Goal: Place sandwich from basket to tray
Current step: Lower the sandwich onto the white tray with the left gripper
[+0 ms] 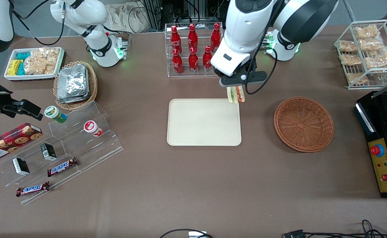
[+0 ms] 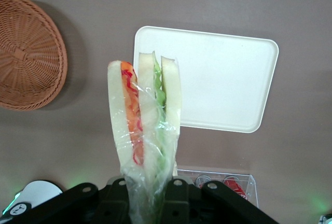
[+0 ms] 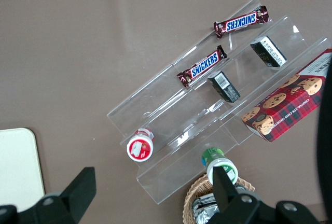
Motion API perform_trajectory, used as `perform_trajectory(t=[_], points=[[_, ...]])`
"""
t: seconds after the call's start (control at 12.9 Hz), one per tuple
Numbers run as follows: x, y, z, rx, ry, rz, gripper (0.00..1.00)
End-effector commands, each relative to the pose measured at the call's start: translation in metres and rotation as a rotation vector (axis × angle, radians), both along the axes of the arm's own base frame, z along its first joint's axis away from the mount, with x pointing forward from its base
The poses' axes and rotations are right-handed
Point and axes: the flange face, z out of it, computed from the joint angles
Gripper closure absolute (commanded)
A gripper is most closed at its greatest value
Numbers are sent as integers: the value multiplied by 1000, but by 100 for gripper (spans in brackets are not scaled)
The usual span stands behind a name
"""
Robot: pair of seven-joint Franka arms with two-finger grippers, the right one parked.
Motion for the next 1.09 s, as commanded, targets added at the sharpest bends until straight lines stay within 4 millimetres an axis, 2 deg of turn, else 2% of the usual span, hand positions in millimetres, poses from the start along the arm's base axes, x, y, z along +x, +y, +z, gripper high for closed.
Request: perform_trajectory(t=[0.0,0.16,0.39,0.54,0.7,0.85,1.01], points=[[10,5,-28,18,31,-84,96],[10,1,-73,49,20,-128,96],[-2,-4,-168,80,-27,-178,96],[-8,4,-230,71,-73,-208,96],[-13,21,-286,56,-101,-222,96],[-16,33,-325,23,-111,-213,96],[-13,33,-343,4,-93,-193,96]])
